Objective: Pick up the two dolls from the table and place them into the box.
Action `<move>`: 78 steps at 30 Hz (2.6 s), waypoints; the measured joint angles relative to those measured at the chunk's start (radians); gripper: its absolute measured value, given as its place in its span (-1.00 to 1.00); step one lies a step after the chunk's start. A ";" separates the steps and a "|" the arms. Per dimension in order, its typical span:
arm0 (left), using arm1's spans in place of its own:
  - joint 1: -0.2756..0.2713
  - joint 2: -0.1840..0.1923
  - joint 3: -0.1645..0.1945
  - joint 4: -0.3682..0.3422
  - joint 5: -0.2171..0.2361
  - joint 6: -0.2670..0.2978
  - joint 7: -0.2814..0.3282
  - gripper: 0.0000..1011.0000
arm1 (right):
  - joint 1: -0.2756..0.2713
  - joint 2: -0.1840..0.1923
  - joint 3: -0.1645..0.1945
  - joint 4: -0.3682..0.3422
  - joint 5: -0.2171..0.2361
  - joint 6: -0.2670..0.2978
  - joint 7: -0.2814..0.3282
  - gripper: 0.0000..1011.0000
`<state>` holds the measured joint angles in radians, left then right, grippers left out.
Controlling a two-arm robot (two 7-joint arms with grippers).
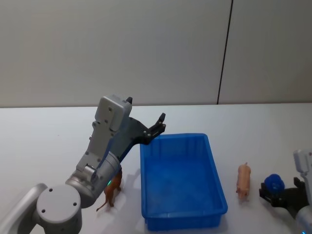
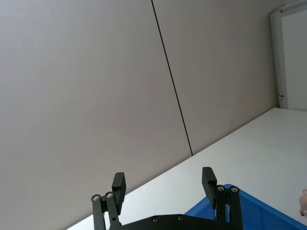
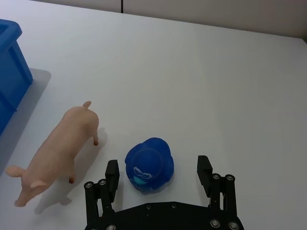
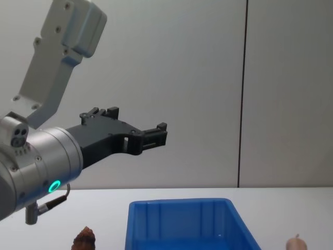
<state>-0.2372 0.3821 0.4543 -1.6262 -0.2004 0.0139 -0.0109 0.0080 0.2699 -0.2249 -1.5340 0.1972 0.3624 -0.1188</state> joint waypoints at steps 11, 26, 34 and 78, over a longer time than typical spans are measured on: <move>0.000 0.000 0.000 0.000 0.000 0.000 0.000 0.99 | 0.039 -0.027 -0.006 0.068 -0.017 -0.013 0.005 0.78; 0.000 0.000 0.000 0.000 0.000 0.000 0.000 0.99 | 0.057 -0.040 -0.009 0.099 -0.024 -0.020 0.007 0.05; 0.000 0.000 0.000 0.000 0.000 0.000 0.000 0.99 | 0.057 -0.041 -0.008 0.098 -0.027 -0.027 0.007 -0.08; 0.000 0.000 0.000 0.000 0.000 0.000 0.000 0.99 | 0.134 -0.110 -0.037 -0.221 0.063 0.090 0.226 -0.60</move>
<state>-0.2372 0.3822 0.4543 -1.6262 -0.2004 0.0138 -0.0109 0.1420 0.1596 -0.2624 -1.7547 0.2602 0.4522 0.1068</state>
